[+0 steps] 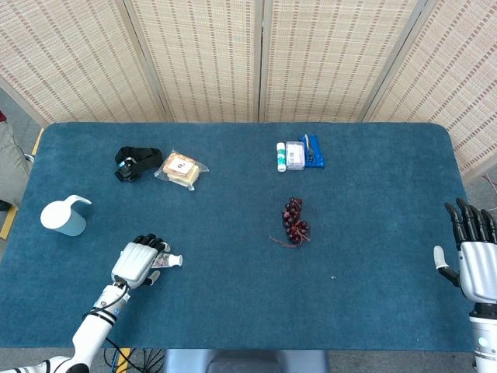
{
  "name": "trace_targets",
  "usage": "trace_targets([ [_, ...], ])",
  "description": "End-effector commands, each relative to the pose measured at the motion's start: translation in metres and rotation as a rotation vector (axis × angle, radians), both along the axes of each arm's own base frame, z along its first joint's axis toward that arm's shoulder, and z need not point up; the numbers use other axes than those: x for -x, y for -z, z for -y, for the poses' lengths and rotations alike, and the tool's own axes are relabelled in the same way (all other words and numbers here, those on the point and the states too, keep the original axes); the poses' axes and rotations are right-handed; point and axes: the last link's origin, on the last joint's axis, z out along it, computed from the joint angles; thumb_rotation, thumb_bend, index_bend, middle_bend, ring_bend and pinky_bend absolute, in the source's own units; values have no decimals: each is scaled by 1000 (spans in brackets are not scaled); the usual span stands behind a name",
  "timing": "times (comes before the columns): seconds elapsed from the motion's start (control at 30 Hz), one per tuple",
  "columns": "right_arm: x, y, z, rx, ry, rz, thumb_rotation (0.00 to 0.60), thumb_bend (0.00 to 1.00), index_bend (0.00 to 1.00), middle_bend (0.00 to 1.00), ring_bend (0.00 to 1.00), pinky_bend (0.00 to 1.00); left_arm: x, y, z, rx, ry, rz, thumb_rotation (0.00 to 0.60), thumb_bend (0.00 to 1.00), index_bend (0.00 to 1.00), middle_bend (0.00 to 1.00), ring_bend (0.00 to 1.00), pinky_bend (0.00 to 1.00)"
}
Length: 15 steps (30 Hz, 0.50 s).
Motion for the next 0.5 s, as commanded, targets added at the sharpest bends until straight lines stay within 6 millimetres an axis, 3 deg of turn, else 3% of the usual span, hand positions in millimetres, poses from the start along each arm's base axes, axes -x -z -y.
trace_targets([
  [0.03,0,1,-1,-16,-6,14,600,363,0,16,0,27,2,4,-1,-7,-21,-22,600,260,288,248,148,181],
  [0.5,2,2,-2,-33,-11,22,600,363,0,16,0,27,5,18,-7,-10,-59,-63,600,260,350,244,149,182],
])
